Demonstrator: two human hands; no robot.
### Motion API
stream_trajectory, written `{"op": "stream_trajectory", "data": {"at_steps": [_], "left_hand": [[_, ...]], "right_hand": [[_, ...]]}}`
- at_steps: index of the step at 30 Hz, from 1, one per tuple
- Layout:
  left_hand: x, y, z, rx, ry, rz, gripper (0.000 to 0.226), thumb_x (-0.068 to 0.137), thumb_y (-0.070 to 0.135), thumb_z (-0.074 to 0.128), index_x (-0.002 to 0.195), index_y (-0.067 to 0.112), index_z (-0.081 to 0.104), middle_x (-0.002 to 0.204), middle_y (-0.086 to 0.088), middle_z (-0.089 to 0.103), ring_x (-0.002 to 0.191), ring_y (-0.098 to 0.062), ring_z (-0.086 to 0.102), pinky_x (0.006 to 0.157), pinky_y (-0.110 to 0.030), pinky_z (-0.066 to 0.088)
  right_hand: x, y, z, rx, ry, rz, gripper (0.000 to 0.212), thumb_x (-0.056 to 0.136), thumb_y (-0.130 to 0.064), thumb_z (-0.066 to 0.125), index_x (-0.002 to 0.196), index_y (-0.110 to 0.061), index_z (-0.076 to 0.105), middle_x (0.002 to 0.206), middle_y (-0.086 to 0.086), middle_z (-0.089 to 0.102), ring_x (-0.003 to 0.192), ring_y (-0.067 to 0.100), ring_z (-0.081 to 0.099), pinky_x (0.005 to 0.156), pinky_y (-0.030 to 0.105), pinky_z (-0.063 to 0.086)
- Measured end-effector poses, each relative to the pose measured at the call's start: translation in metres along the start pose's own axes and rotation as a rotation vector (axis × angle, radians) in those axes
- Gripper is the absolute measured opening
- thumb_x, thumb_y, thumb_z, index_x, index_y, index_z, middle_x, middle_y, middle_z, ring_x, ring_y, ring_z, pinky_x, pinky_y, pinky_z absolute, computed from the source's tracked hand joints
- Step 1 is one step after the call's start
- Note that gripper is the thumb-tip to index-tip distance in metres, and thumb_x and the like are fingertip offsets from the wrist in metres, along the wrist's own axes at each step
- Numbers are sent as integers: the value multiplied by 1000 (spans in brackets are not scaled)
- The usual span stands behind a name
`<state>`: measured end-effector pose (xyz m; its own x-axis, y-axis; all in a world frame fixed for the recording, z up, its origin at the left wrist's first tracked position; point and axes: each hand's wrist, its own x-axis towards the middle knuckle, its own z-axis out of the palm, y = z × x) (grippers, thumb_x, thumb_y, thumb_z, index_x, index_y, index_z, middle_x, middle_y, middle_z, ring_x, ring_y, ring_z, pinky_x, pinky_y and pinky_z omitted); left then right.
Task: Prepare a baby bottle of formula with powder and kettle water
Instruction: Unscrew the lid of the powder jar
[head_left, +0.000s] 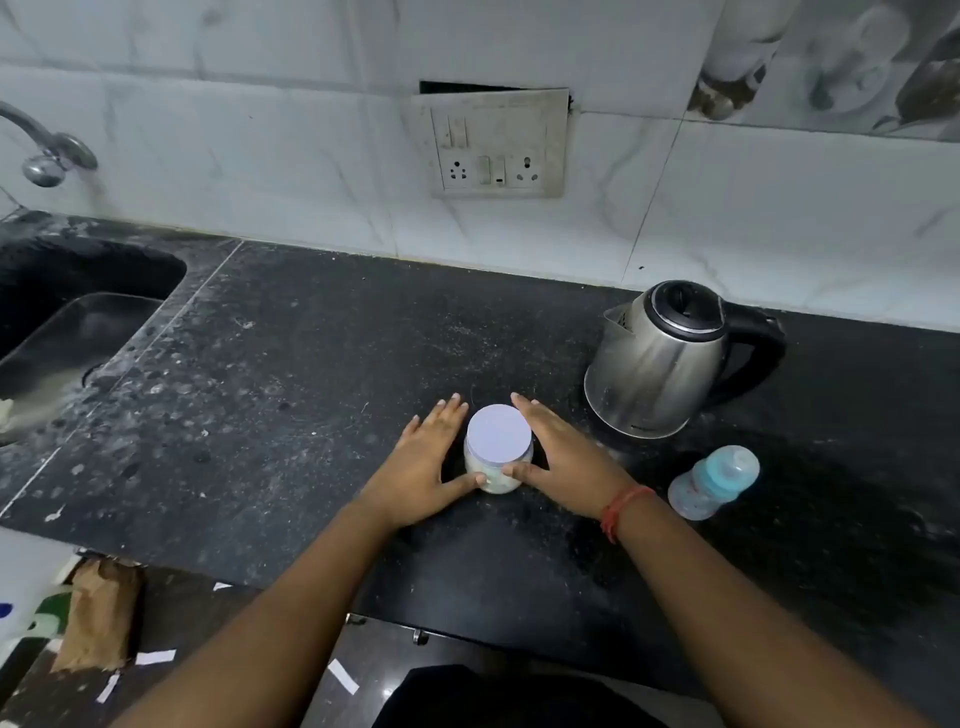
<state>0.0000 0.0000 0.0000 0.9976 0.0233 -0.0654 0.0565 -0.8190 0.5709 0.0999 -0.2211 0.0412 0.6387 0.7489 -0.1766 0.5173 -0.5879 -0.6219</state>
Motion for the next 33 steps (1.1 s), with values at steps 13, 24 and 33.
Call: {"op": "stream_trajectory", "data": {"at_steps": [13, 24, 33], "left_hand": [[11, 44, 40, -449, 62, -78, 91, 67, 40, 92, 141, 44, 39, 138, 23, 50, 130, 1, 50, 108, -34, 49], [22, 128, 60, -292, 156, 145, 82, 63, 43, 74, 136, 17, 46, 127, 7, 42, 120, -15, 45, 103, -28, 41], [28, 152, 60, -230, 76, 151, 72, 69, 52, 86, 127, 24, 54, 118, 12, 60, 108, -12, 62, 88, -36, 55]], "right_hand": [[-32, 1, 1, 167, 88, 144, 85, 90, -36, 73, 158, -25, 24, 162, -4, 33, 148, 12, 30, 109, 15, 20], [-77, 5, -45, -235, 343, 211, 71, 78, -70, 55, 121, -15, 48, 116, -1, 41, 92, 23, 60, 71, 34, 47], [-100, 20, -69, 14, 264, 188, 56, 84, -59, 65, 122, -21, 49, 117, -8, 43, 99, 16, 56, 86, 35, 50]]}}
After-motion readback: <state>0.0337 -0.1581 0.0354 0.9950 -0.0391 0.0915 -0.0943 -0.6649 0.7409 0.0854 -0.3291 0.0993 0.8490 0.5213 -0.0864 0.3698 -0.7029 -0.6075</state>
